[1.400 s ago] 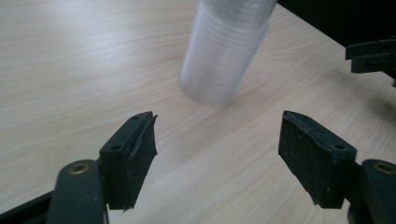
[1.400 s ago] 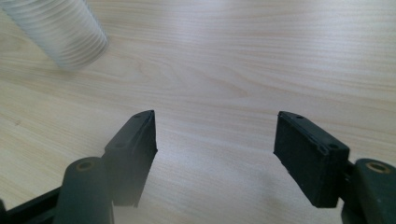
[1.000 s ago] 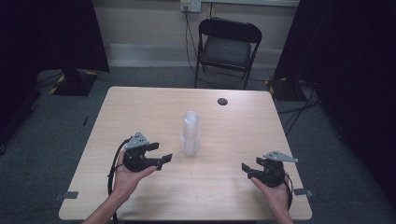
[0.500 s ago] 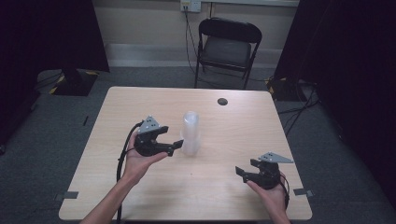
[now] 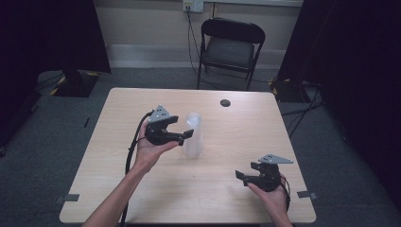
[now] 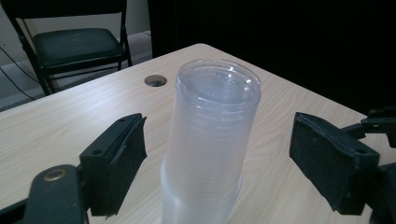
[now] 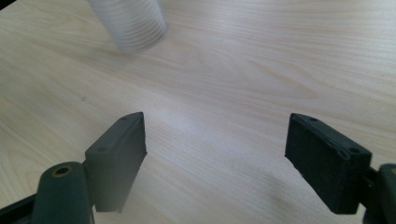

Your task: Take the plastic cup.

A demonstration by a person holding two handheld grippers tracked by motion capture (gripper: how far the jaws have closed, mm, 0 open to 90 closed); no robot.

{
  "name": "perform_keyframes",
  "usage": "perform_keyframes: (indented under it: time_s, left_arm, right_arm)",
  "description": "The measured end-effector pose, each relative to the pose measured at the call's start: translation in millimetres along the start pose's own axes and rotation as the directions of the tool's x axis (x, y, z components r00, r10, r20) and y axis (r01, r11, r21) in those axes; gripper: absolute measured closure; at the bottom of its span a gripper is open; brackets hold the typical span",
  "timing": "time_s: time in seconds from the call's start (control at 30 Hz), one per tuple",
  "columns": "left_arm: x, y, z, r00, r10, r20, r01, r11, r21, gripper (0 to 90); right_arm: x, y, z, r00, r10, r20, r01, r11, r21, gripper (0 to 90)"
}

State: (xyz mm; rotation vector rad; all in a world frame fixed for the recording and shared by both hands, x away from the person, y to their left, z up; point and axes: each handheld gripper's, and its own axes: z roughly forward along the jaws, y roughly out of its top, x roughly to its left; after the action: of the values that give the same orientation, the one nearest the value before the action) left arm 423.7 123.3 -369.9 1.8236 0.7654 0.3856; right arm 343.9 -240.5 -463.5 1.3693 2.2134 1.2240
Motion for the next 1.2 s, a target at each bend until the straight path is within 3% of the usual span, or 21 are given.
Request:
perform_keyframes:
  time_s: [0.1,0.17,0.33,0.37,0.5,0.7,0.77,1.2]
  left_arm:
    - [-1.9,-0.2,10.3,0.9998,0.005,-0.021,-0.005,0.9999,0.015,18.7]
    - [-1.9,-0.6,16.0,0.9997,0.018,-0.018,-0.018,0.9996,0.022,20.8]
    - [-1.3,-1.4,28.4,0.9999,0.006,-0.015,-0.005,0.9993,0.036,20.4]
    - [-2.4,-2.7,33.8,0.9993,0.029,-0.024,-0.028,0.9982,0.053,19.9]
    - [-2.8,-5.6,43.9,0.9987,0.044,-0.026,-0.043,0.9970,0.064,19.5]
    - [0.8,-14.5,57.9,0.9991,0.036,-0.020,-0.034,0.9943,0.101,19.0]
    - [3.3,-18.9,63.6,0.9999,0.016,-0.008,-0.015,0.9929,0.118,19.0]
    - [4.9,-21.0,66.9,0.9997,0.024,-0.010,-0.023,0.9914,0.129,28.2]
  right_arm:
    - [0.2,-1.2,1.0,1.0000,-0.008,-0.005,0.008,1.000,0.004,20.3]
    - [0.9,-1.4,1.5,0.9999,-0.009,-0.007,0.009,1.000,0.005,20.3]
    - [3.3,-1.9,0.2,0.9999,-0.016,-0.004,0.016,1.000,0.002,20.3]
    - [3.2,-2.7,-0.8,0.9998,-0.021,-0.001,0.021,1.000,0.000,20.3]
    - [2.9,-4.7,-3.9,0.9999,-0.012,0.008,0.013,1.000,-0.003,20.3]
    - [2.1,-7.6,-7.4,0.9999,-0.003,0.013,0.003,1.000,-0.008,20.3]
    - [1.5,-7.7,-7.9,0.9999,-0.003,0.015,0.003,1.000,-0.013,20.4]
    - [2.0,-9.5,-7.3,0.9999,-0.004,0.010,0.004,1.000,-0.006,20.8]
